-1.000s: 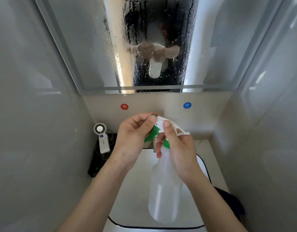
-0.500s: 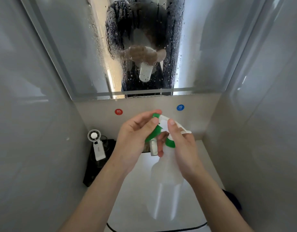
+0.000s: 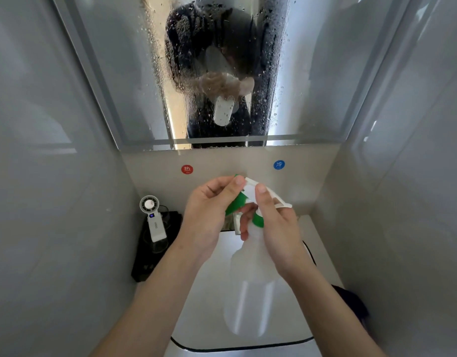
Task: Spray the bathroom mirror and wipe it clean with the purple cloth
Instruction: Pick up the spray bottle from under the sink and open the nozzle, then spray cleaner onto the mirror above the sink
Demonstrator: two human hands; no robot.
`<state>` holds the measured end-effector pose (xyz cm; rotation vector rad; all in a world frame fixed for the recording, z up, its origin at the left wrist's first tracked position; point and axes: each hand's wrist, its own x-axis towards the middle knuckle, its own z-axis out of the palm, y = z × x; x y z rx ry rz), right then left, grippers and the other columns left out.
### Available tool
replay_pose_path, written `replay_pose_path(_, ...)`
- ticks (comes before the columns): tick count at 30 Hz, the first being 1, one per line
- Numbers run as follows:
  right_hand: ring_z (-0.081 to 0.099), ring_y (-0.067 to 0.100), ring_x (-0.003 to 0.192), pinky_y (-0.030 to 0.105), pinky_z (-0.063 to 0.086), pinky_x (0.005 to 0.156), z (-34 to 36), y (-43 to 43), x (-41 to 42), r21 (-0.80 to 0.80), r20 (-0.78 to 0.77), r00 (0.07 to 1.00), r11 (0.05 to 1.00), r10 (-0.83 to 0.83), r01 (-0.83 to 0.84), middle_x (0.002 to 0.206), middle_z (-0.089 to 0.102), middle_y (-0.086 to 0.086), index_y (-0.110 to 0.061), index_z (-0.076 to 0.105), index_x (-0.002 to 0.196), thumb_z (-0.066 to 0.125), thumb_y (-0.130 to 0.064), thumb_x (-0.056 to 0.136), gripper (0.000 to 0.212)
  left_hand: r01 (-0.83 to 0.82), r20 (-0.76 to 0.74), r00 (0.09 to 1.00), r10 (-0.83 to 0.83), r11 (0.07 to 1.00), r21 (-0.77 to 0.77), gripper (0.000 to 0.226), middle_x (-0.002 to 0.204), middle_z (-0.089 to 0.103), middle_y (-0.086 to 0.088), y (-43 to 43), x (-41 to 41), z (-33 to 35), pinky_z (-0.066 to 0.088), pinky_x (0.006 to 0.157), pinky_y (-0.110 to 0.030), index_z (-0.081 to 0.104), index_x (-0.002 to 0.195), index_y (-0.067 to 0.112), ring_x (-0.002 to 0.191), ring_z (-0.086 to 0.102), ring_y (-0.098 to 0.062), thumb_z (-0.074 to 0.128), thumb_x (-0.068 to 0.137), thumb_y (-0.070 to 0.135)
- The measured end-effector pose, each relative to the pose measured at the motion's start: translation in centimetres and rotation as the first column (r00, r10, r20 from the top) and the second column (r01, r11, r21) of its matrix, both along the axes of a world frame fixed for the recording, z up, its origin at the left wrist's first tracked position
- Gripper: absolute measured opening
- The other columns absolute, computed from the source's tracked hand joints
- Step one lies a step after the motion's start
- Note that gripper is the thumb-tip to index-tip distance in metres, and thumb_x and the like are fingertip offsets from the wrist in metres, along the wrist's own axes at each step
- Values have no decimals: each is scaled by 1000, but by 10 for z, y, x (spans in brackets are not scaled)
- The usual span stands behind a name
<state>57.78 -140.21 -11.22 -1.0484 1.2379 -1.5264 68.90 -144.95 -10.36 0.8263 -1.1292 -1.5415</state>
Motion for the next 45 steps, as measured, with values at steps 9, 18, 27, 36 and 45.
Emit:
replay_pose_path(9, 54, 22, 58, 24, 48, 58, -4, 15, 0, 14, 12, 1000, 1000, 19, -19, 56, 56, 10, -21, 74, 105, 42, -41, 105, 38, 36, 47, 998, -35, 999, -9, 17, 100, 67, -20, 5, 5, -9, 53, 87, -41, 77, 102, 13, 90, 63, -27, 68, 87, 17)
replay_pose_path(18, 69, 30, 60, 37, 55, 60, -12, 33, -16, 115, 19, 999, 993, -43, 40, 83, 76, 16, -25, 72, 108, 49, -42, 102, 29, 52, 82, 995, -59, 995, 89, 26, 83, 59, -16, 14, -25, -20, 49, 68, -39, 71, 90, 6, 71, 53, -27, 71, 88, 32)
replay_pose_path(27, 73, 35, 74, 34, 54, 64, 14, 29, -68, 191, 212, 961, 972, -180, 140, 101, 78, 15, -12, 72, 114, 50, -48, 101, 44, 12, 81, 996, -25, 987, 160, 18, 94, 70, -7, 23, -34, -31, 53, 84, -40, 68, 100, 11, 84, 65, -22, 53, 97, 20)
replay_pose_path(36, 77, 37, 73, 41, 54, 66, 59, 3, -90, 42, 172, 868, 884, -465, 466, 103, 77, 8, -25, 71, 96, 60, -48, 95, 25, 349, 751, 641, -157, 931, -103, 82, 111, 59, 23, 54, -38, -20, 52, 80, -30, 43, 117, 42, 102, 60, -3, 81, 50, 68)
replay_pose_path(45, 60, 22, 79, 25, 50, 58, 74, -23, -92, 7, 102, 977, 983, -185, 186, 106, 78, 9, -21, 75, 84, 69, -29, 92, 12, 390, 793, 595, -132, 910, -141, 84, 113, 61, 24, 29, -39, -18, 55, 89, -38, 45, 123, 44, 106, 60, -3, 84, 49, 58)
